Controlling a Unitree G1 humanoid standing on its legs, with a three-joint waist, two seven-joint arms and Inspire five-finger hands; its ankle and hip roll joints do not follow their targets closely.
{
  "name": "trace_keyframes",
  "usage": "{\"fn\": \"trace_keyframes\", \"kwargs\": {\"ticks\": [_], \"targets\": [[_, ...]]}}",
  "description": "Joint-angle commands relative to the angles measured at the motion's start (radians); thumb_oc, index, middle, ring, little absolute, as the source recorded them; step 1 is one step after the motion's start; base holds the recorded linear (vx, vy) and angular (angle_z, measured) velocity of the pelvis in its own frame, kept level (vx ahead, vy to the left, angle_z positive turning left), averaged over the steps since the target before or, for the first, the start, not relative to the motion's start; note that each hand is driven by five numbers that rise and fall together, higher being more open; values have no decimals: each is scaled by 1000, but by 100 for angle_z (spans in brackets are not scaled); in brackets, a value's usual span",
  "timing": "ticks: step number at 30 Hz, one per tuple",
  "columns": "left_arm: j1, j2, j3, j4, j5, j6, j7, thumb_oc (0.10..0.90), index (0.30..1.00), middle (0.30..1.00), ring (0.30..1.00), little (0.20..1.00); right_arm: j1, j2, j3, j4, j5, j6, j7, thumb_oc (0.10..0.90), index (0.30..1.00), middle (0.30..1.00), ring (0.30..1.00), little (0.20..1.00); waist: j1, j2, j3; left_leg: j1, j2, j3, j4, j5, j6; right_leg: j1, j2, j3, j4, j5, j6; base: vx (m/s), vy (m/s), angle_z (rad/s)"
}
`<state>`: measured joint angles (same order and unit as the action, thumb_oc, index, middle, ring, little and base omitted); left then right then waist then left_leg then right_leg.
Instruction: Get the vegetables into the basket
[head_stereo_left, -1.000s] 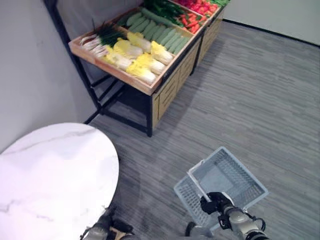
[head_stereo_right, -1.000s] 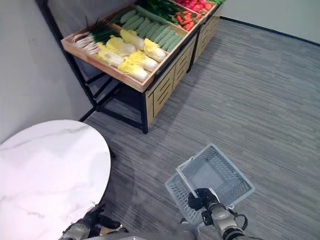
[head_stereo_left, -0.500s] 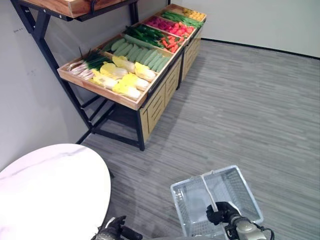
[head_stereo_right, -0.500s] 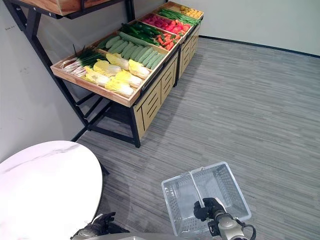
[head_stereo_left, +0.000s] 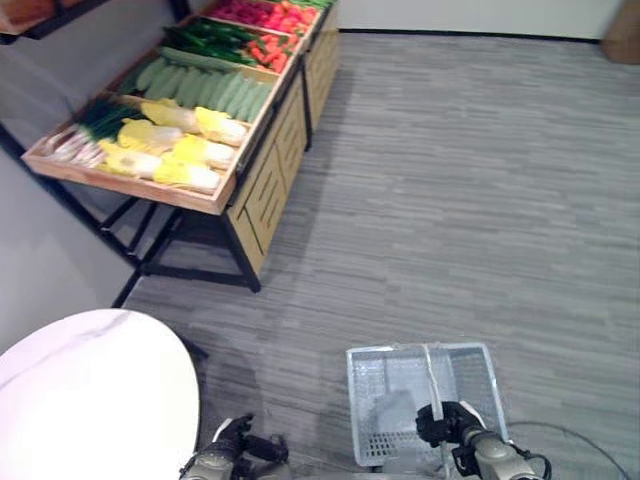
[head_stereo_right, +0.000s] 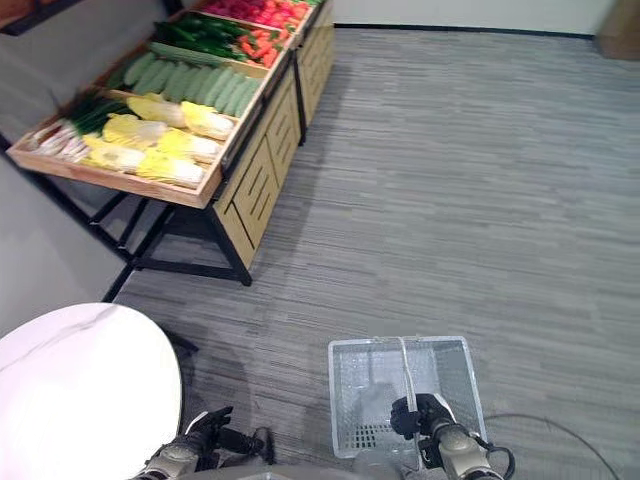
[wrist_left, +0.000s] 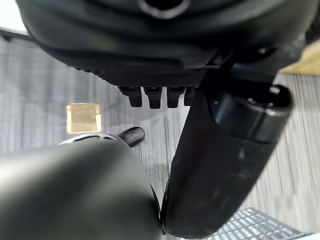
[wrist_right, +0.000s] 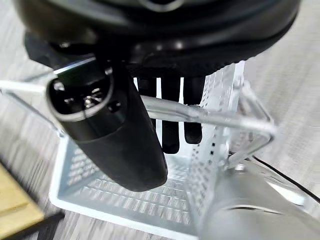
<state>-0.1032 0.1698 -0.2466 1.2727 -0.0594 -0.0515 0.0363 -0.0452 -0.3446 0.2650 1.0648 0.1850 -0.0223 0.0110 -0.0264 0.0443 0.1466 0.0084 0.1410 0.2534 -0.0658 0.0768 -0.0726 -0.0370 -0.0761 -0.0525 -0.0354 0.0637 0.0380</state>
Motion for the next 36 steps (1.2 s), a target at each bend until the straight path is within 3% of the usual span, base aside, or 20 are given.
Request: {"fn": "trace_keyframes", "kwargs": {"ticks": [1, 5, 15, 18, 20, 25, 32, 36], "targets": [[-23, 36, -30, -6, 3, -23, 8, 900, 1000, 1000, 1000, 1000, -75, 24, 4, -28, 4, -49, -2, 400, 300, 300, 300, 300, 9, -55, 23, -32, -36, 31, 108, -54, -2, 39, -132, -12, 129, -74, 153, 38, 163, -68], [-32, 49, -23, -11, -5, -24, 12, 900, 1000, 1000, 1000, 1000, -85, 32, 10, -18, 2, -51, 1, 400, 300, 300, 300, 300, 18, -64, 33, -33, -52, 54, 121, -79, 13, 14, -145, 21, 135, -55, 168, 13, 120, -23], [-30, 66, -10, -2, 5, -30, 14, 900, 1000, 1000, 1000, 1000, -84, 49, -11, 89, -16, -42, 6, 400, 300, 300, 300, 300, 3, -107, 23, 23, -80, 168, 114, -131, 30, -38, -169, 90, 77, 85, 224, 41, 68, -37], [-24, 82, 5, -4, 10, -32, 19, 900, 1000, 1000, 1000, 1000, -93, 50, -5, 96, -18, -42, 2, 400, 300, 300, 300, 300, 12, -120, 32, 38, -50, 230, 125, -131, 18, -79, -163, 39, 75, 156, 224, -8, -92, -49], [-27, 88, 3, -7, -1, -33, 25, 900, 1000, 1000, 1000, 1000, -91, 50, -12, 105, 4, -46, 3, 400, 300, 300, 300, 300, 7, -116, 34, 35, -39, 222, 133, -126, 19, -72, -129, 56, 103, 115, 224, -6, -1, -70], [-34, 79, -5, 5, 2, -26, 20, 900, 1000, 1000, 1000, 1000, -67, 51, -21, 132, -5, -44, -1, 400, 300, 300, 300, 300, 5, -103, 13, 60, -45, 192, 97, -105, 21, -35, -118, 16, 135, 24, 198, 6, 10, 6], [-32, 55, -15, 32, 21, -17, 17, 900, 1000, 1000, 1000, 1000, -32, 53, -37, 186, -27, -37, -17, 400, 300, 300, 300, 300, -10, -80, -21, 76, -46, 145, -16, -30, 3, 1, -105, -30, 104, -22, 167, -27, -31, 22], [-19, 47, -14, 55, 41, -11, 9, 900, 1000, 1000, 1000, 1000, -23, 56, -39, 224, -40, -34, -17, 400, 300, 300, 300, 300, -9, -78, -36, 87, -41, 135, -21, -33, 1, 16, -95, -36, 89, -24, 159, 26, -44, 23]]}}
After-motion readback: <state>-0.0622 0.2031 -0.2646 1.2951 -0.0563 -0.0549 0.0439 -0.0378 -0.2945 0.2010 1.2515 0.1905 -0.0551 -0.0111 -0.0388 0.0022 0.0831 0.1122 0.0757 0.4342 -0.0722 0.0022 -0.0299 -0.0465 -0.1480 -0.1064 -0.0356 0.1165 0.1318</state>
